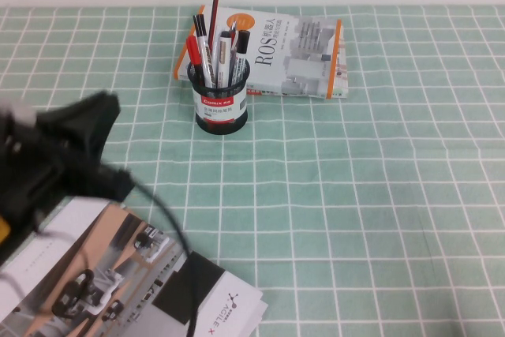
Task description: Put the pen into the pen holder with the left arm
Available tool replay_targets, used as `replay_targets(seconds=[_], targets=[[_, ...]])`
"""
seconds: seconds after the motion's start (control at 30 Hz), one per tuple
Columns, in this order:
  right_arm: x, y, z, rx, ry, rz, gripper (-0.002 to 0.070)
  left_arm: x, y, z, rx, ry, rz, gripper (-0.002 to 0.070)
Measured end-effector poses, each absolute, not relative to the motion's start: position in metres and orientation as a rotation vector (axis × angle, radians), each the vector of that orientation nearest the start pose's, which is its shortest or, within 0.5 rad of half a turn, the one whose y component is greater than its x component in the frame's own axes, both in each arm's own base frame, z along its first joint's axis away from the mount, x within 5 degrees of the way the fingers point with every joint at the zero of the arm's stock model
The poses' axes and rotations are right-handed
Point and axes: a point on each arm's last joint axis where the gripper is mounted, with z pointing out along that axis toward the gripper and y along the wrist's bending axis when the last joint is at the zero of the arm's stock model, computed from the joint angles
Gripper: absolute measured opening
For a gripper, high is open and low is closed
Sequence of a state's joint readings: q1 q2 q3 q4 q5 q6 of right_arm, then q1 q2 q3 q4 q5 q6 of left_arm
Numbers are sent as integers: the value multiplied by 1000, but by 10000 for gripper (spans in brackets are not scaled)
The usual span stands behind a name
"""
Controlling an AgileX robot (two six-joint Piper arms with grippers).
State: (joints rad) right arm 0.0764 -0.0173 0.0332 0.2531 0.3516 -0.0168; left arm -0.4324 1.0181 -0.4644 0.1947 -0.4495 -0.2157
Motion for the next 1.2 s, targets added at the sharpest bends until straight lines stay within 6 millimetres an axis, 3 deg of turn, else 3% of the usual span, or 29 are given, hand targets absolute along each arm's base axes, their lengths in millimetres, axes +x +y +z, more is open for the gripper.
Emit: replay_targets(seconds=[0.27, 0.8, 1.2], targets=[[52, 12, 172, 73, 1848, 288, -20, 152, -79, 275, 426, 1591, -389, 0], [52, 12, 172, 73, 1848, 288, -20, 146, -71, 265, 416, 1715, -346, 0], [52, 12, 172, 73, 1848, 288, -20, 110, -31, 287, 267, 1646, -170, 0]])
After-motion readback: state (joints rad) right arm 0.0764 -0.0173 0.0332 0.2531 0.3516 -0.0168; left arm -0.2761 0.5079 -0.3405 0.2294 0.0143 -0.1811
